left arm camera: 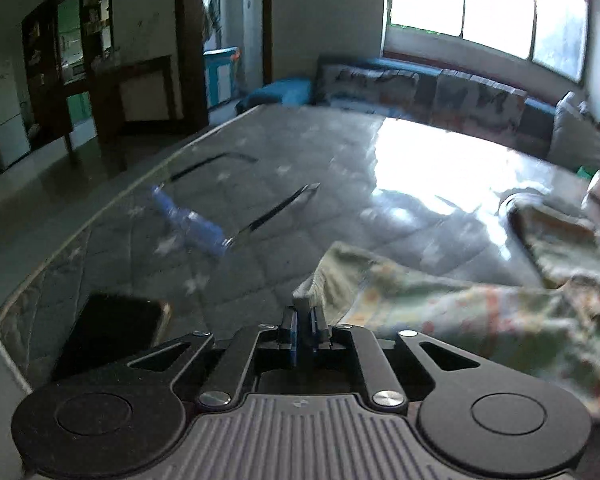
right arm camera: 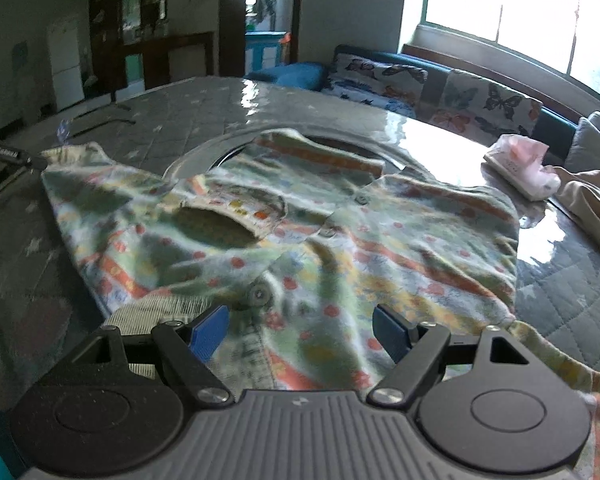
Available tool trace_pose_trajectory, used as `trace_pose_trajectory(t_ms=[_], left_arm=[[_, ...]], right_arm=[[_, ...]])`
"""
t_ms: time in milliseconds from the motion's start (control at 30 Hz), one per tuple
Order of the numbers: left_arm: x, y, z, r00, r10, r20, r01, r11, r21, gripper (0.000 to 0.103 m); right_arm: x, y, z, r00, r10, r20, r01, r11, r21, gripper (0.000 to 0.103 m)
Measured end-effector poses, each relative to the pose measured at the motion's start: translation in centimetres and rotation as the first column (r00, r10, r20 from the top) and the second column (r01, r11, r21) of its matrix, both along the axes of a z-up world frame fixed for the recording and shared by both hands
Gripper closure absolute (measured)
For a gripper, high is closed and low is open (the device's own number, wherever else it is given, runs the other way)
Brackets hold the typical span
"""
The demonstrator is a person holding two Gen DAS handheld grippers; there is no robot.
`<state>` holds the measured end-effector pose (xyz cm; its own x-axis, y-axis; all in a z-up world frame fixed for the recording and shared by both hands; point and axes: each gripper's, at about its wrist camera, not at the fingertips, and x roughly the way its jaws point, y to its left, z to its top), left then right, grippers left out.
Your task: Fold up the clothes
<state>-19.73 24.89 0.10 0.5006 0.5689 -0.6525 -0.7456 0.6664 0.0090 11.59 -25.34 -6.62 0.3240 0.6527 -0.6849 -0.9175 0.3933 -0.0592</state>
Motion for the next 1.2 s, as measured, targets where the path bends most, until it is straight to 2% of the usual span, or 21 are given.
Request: trace_pose_trajectory(t_ms=[133,167,233,333,433,567,667,867,1067,1167,1200], left_arm=[[0.1,-0.5,0.5,0.999,0.031,-0.011,-0.03,0.998,0.061,0.089],[0.3,-0.5,0.7,0.999,0.049,-0.016,-0.047,0.995,0.086,0.085],[1.0,-0.4,1.1,0.998,0.067,-0.012,-0.066,0.992,0.104,0.083],[2.2,-1.0,1.5,0.999,-0.022,0.039,0.02,0.999,0.04,0.083],[4.3,-2.1,1.1,0.99,-0.125,0.064,0.127,0.992,-0.017,0.082],[7.3,-2.5,0.0,0.981,-0.189,0.036,0.19,0.982,-0.019,0.081],[8.6,-1.8,-1.0,0.983,-0.185,-0.002,0.185,0.983,-0.017,0.081],[8.5,0.3,-2.3,0.991,-0.125,-0.052,0.128,0.99,0.055,0.08],[9.1,0.9,-2.6,0.991,-0.111,-0.076,0.118,0.989,0.092,0.081],[9.2,1.0,-2.5,0.993,-0.075,-0.092,0.084,0.992,0.098,0.077],[9.1,1.5,-2.3,0.994,-0.063,-0.087,0.07,0.994,0.079,0.077]], right_arm=[[-0.1,-0.2,-0.6,1.0,0.007,-0.018,-0.007,1.0,-0.022,0.022],[0.0,-0.2,-0.7,1.0,0.005,-0.024,-0.005,1.0,-0.021,0.022],[0.1,-0.3,-0.7,1.0,0.003,-0.03,-0.003,1.0,-0.021,0.021],[0.1,-0.3,-0.7,0.999,0.001,-0.034,-0.001,1.0,-0.019,0.021],[0.2,-0.3,-0.8,0.999,-0.003,-0.041,0.003,1.0,-0.017,0.019],[0.2,-0.2,-0.8,0.999,-0.004,-0.039,0.004,1.0,-0.02,0.019],[0.3,-0.2,-0.8,0.999,-0.006,-0.041,0.005,1.0,-0.02,0.018],[0.4,-0.2,-0.9,0.999,-0.01,-0.047,0.009,1.0,-0.019,0.017],[0.3,-0.2,-1.0,0.998,-0.004,-0.059,0.004,1.0,-0.012,0.016],[0.3,-0.4,-0.8,0.998,-0.002,-0.057,0.001,1.0,-0.011,0.016],[0.3,-0.5,-0.8,0.998,-0.001,-0.056,0.0,1.0,-0.01,0.016]])
